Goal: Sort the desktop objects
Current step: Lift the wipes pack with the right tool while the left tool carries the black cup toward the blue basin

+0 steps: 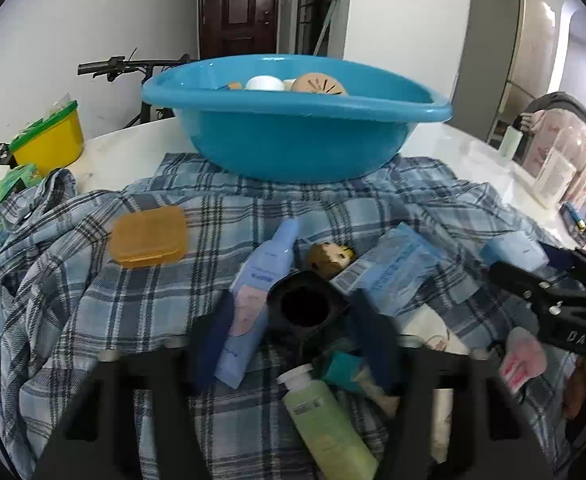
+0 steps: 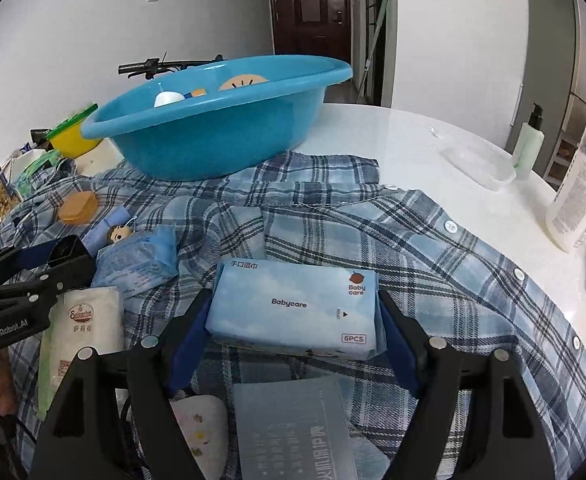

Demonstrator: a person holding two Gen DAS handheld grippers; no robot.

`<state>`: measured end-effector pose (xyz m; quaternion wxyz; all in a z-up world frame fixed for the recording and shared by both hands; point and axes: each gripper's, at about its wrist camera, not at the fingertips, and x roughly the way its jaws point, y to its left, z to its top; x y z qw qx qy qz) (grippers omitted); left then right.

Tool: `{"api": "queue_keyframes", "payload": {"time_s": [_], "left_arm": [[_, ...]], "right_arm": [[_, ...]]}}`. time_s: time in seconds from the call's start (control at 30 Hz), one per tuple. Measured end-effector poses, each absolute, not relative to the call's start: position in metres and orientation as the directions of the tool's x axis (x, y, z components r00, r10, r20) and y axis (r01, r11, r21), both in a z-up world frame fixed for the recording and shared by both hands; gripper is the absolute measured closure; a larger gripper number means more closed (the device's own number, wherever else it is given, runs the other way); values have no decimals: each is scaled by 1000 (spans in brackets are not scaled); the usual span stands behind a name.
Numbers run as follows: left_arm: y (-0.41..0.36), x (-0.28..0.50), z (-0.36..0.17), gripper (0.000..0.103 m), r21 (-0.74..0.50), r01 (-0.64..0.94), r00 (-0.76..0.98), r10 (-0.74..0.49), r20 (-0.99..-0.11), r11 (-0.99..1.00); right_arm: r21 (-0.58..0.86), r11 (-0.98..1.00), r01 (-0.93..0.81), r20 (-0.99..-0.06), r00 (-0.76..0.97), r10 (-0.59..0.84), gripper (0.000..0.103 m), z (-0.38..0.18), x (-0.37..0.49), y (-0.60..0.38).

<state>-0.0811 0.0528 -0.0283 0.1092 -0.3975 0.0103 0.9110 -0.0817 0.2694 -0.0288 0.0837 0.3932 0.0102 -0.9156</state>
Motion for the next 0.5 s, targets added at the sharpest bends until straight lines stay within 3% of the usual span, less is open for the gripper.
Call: {"api": "queue_keyframes", "payload": {"time_s": [0.5], "left_arm": [[46, -72, -16, 63, -64, -196, -692, 185, -698, -978]], "right_arm": [[31, -978, 205, -691, -703, -169, 26, -24, -75, 263]]}}
